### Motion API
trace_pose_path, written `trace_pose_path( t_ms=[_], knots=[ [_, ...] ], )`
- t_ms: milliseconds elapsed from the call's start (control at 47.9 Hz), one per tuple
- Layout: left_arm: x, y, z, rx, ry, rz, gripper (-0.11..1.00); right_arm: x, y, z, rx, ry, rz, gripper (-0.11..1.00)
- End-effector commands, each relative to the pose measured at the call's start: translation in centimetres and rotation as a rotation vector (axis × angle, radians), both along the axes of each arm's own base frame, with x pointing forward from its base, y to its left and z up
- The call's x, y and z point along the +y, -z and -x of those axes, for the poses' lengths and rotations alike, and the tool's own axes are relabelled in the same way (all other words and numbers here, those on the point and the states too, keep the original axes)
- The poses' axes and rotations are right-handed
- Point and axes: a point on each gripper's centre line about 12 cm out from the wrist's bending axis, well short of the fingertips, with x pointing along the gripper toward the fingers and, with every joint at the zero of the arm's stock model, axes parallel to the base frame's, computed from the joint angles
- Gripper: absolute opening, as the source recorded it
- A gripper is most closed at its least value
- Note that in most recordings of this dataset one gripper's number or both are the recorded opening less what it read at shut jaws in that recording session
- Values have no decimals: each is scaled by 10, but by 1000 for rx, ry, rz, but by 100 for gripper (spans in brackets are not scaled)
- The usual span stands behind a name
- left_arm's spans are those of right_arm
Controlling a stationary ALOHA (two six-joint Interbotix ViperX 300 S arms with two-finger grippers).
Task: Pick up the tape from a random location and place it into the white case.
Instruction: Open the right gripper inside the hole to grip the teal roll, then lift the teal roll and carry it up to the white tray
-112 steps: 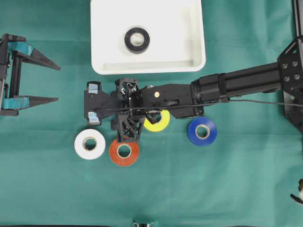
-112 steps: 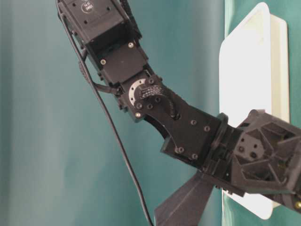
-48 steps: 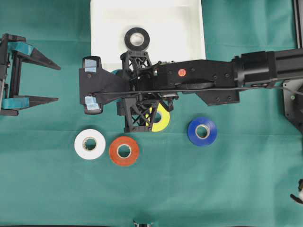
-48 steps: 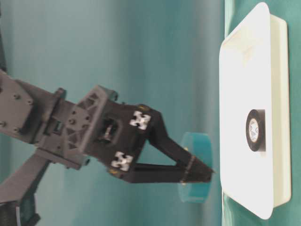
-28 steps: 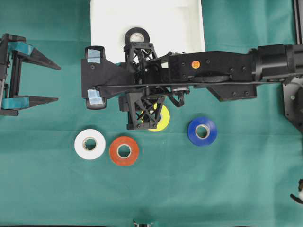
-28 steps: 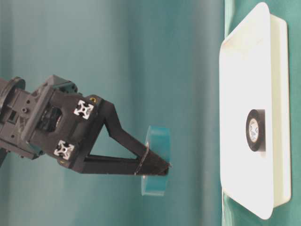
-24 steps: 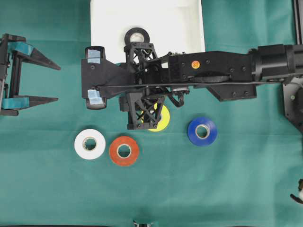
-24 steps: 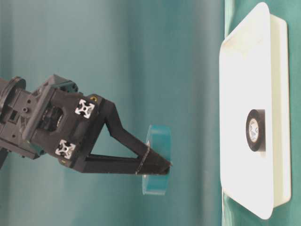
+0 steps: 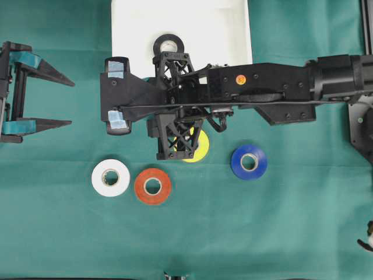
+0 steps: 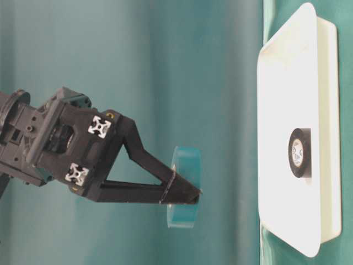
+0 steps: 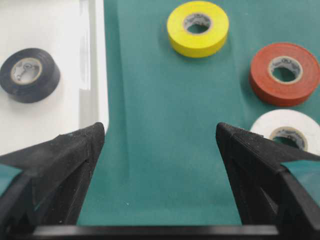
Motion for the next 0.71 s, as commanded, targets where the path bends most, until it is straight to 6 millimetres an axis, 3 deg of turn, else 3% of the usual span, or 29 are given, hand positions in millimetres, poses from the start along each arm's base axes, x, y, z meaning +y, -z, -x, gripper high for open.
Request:
trace_pose_path(
  t_ms=[0,418,689],
  knots=[
    [0,-4,-2,-12,1,1,98,0,-31,3,-75,1,-5,29],
    [0,-4,-2,-12,1,1,98,-1,-31,3,-77,0,3,29],
    [0,-4,-2,-12,1,1,98,-21,-31,3,-77,29,46,29]
  ],
)
